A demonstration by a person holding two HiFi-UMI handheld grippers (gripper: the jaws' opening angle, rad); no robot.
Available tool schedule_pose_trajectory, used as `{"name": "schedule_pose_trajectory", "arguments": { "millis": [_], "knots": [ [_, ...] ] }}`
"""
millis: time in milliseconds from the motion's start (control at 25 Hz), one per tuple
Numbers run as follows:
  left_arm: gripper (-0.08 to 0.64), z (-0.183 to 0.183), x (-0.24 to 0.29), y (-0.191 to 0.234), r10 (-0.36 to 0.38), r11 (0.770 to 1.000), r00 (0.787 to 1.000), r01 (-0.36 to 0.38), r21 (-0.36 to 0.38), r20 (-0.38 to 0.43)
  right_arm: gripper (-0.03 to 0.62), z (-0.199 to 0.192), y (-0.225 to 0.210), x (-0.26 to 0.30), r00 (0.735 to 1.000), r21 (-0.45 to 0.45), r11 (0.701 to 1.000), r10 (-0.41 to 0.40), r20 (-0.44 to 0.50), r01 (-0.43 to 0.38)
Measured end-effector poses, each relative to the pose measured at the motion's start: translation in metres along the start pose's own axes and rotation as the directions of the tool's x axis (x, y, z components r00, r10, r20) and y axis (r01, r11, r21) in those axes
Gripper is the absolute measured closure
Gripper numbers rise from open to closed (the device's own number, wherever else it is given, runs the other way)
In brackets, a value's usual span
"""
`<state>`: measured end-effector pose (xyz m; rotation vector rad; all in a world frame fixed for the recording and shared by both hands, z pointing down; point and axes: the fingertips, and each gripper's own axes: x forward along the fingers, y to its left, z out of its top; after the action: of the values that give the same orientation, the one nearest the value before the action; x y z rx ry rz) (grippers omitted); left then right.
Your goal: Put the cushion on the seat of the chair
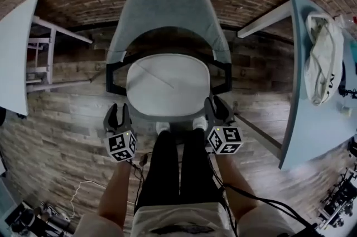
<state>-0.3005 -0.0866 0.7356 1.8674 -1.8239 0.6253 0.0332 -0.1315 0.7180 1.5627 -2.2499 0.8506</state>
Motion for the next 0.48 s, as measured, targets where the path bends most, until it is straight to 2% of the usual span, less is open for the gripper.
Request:
{"name": "schedule_pose_trajectory", "arguments": {
  "millis": [240, 480],
  "knots": [
    [0.433, 0.099, -0.070, -0.018, -0.048, 0.998, 0.995, 0.045, 0.045, 0.088, 0.480, 0.089, 0.052, -0.055, 0.997, -0.047, 0.998, 0.049, 0.060, -0.046],
    [0.437, 0.197, -0.141, -0.040, -0.122, 0.993, 0.972, 0.117, 0.034, 0.203, 0.482, 0.177, 0.106, -0.120, 0.983, -0.085, 0.992, 0.101, 0.152, -0.089]
  ]
}}
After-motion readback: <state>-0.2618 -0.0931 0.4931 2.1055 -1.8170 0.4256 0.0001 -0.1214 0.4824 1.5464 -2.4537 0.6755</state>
